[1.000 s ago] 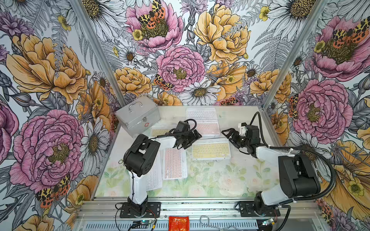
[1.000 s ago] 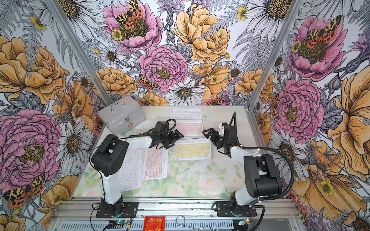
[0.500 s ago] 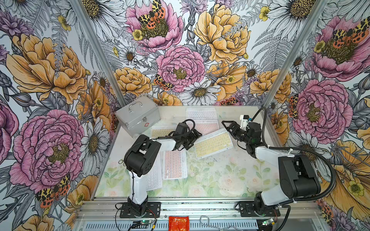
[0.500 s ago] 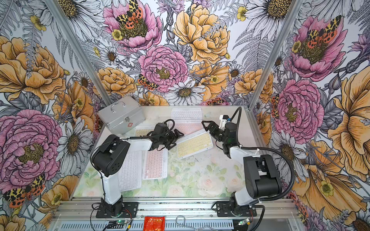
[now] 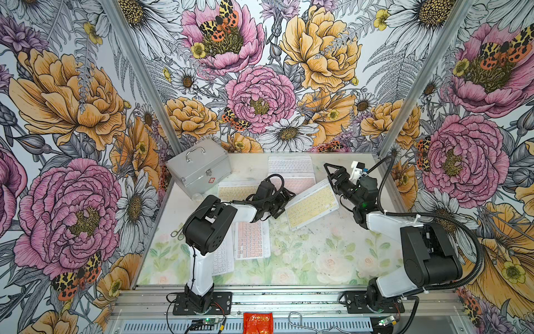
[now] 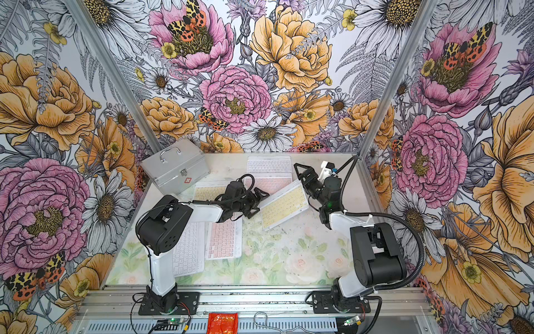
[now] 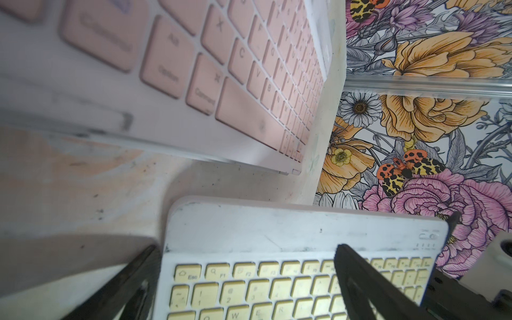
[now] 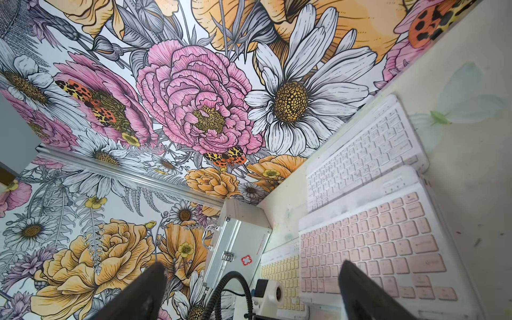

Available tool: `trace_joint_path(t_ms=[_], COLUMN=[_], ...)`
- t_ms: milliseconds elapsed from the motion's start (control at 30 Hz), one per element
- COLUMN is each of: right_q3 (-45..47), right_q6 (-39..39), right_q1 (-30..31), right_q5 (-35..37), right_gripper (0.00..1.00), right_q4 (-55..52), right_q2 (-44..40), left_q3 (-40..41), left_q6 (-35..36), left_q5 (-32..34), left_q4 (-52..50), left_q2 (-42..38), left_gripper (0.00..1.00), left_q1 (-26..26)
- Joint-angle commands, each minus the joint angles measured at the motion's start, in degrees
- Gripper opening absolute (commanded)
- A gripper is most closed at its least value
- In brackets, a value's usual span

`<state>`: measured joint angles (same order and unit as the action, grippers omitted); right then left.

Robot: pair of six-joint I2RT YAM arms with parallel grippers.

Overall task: Stack the numeric keypads
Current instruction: Pick up the numeric keypad from the center of the board.

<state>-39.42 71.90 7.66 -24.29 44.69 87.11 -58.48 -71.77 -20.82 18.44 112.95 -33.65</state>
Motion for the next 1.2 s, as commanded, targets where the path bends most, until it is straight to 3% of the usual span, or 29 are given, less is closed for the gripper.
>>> trace_joint_path(t_ms=[0,533,800,1167], right_q3=[1.9,0.1,-6.5,-8.6], right_q6=[3.1,-3.3,-10.8,-13.4], right_q1=[2.7,2.3,1.6,0.8], right_q5=[-1.5,0.4,-0.9,-3.8], right_gripper=[0.98,0.92,0.82,0.63], right_q4=[-6.3,-24.6,-44.5,-52.3], right_q2=[0.0,-6.5,-8.8,-10.7], left_q3=[0.5,1.3,1.7,1.4], left_q6=[-1.8,-1.6,-1.4,-1.3], left_q5=[-3.2,-2.8,-2.6,-2.5], left_q4=[6.6,6.8,6.7,6.7], left_q2=[-0.5,-0.9,-0.8,-0.4], left_gripper=[0.99,0.99,0.99,0.99], left_q1=[-2.9,-2.7,-2.7,-2.8])
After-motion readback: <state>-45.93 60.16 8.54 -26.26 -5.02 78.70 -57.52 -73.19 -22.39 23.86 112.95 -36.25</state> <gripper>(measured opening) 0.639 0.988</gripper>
